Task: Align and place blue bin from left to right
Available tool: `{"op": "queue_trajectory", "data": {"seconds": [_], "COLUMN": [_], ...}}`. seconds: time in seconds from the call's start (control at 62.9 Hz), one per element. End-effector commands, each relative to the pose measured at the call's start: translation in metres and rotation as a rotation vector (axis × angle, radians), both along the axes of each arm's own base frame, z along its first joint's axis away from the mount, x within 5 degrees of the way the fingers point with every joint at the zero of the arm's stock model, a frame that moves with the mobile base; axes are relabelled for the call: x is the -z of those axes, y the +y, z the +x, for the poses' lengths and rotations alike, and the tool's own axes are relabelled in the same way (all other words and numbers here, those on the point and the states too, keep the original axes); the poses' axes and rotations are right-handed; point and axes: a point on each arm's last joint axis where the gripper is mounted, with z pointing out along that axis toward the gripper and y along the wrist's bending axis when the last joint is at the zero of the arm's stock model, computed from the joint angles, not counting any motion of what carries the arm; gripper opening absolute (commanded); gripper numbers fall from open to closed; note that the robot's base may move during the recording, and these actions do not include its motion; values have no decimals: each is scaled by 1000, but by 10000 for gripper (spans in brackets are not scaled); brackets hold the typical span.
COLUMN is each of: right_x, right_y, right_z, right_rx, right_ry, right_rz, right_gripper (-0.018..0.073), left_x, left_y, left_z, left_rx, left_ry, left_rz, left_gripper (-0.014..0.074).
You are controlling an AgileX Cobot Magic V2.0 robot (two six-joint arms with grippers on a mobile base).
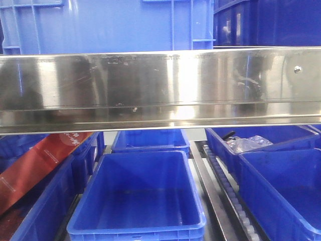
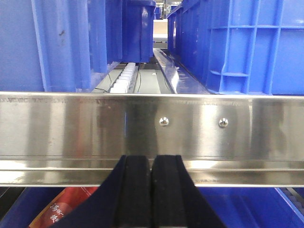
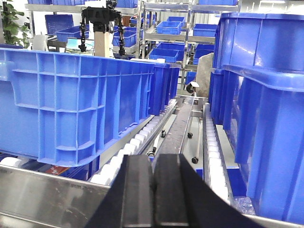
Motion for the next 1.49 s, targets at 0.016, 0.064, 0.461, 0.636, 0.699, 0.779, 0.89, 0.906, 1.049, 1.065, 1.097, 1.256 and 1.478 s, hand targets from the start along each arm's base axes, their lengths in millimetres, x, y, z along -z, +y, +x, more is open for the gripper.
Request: {"op": "queue_trajectory", "data": {"seconds": [0.016, 0.064, 0.461, 0.636, 0.699, 0.779, 0.89, 0.906, 1.049, 1.065, 1.097, 1.256, 1.478], "right_x": [-2, -2, -2, -2, -1, 0, 4, 6, 24, 26, 33, 68, 84], "right_y": [-1, -1, -1, -1, -1, -1, -6, -7, -18, -19, -20, -25, -24], "right_z": [-1, -1, -1, -1, -1, -1, -3, -3, -8, -9, -10, -18, -15], "right_rx": [5, 5, 5, 5, 5, 11, 55, 69, 194, 205, 225, 278, 279], "right_ry": [-31, -31, -31, -31, -27, -20, 15, 22, 27, 25, 26, 13, 44], "right_rz": [0, 0, 0, 0, -2, -6, -22, -25, -25, -24, -24, -19, -12], "right_gripper": [-153, -153, -153, -153, -153, -153, -153, -153, -153, -153, -153, -153, -153], "left_x": [-2, -2, -2, -2, -2, -2, -2, -2, -2, -2, -2, -2, -2], "left_y": [0, 0, 0, 0, 0, 0, 0, 0, 0, 0, 0, 0, 0], "left_z": [-1, -1, -1, -1, -1, -1, -1, -1, -1, -1, -1, -1, -1], "left_rx": [-3, -3, -3, -3, -3, -3, -3, -3, -3, -3, -3, -3, -3], "left_ry": [-21, -21, -21, -21, -21, -21, -21, -21, -21, -21, -21, -21, -22], "left_rz": [-1, -1, -1, -1, -1, -1, -1, -1, -1, -1, -1, -1, -1], "left_gripper": [-111, -111, -111, -111, -111, -111, -111, -111, -111, -111, -111, -111, -111]}}
